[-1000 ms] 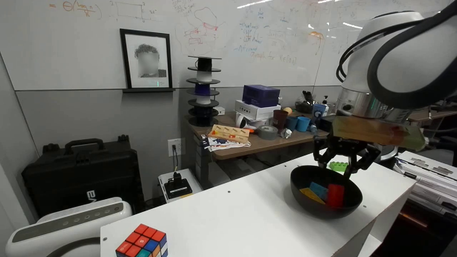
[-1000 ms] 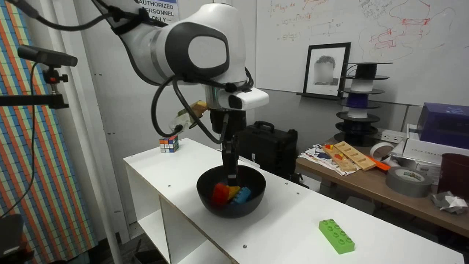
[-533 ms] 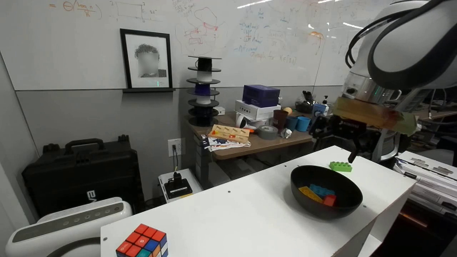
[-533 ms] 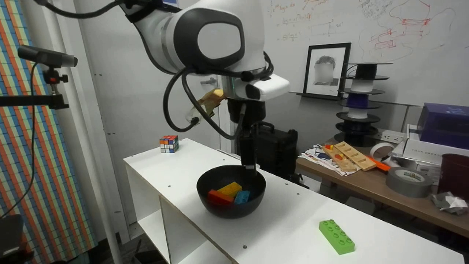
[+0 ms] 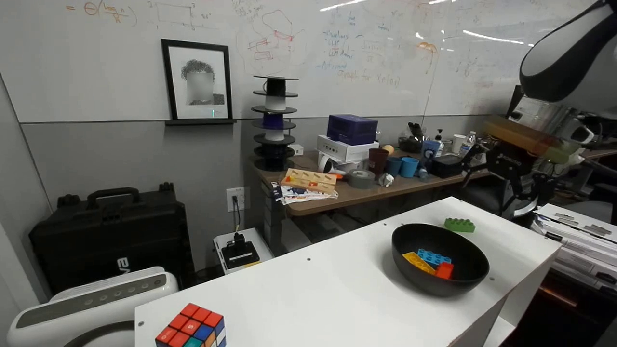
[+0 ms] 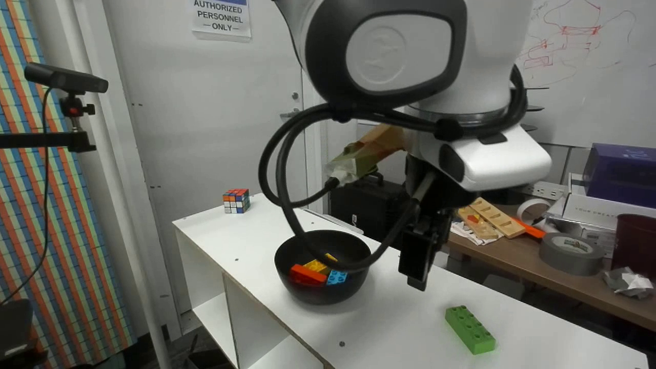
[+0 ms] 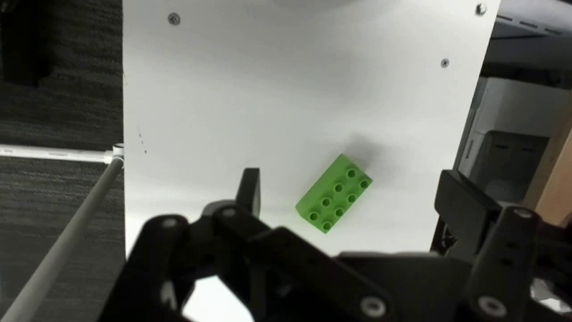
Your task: Put the yellow, blue , orange and green lego bricks in the black bowl
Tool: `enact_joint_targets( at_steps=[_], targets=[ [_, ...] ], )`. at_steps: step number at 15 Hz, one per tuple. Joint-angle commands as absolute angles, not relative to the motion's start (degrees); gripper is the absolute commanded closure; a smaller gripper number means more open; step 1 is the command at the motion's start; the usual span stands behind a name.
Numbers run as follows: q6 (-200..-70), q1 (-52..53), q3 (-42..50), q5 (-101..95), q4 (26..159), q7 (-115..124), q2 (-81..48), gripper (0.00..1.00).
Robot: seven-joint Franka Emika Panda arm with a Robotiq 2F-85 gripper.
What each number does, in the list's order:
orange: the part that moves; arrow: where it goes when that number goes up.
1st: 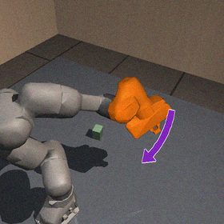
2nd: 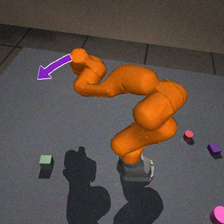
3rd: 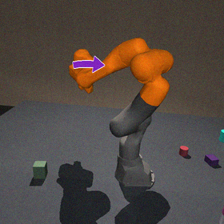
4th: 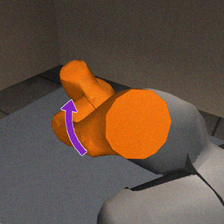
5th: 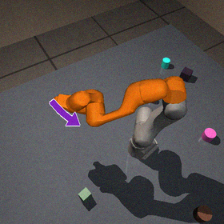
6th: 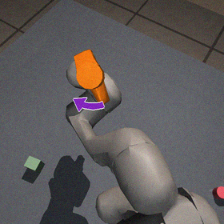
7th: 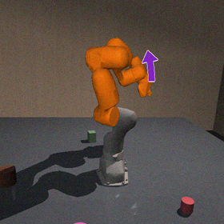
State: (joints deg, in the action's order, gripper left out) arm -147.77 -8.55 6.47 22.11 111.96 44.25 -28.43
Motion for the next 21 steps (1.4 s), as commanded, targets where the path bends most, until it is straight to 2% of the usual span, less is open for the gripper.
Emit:
enact_joint_targets(
  at_steps=[1, 10, 21],
  targets=[
    [-146.7, -9.9, 6.7, 28.1, 105.7, 49.5, -33.3, 0.0],
    [-145.6, -9.0, 8.8, 25.9, 94.4, 62.0, -44.7, 0.0],
    [-142.2, -10.1, 8.6, 25.2, 86.9, 67.8, -51.3, 0.0]
  ],
)
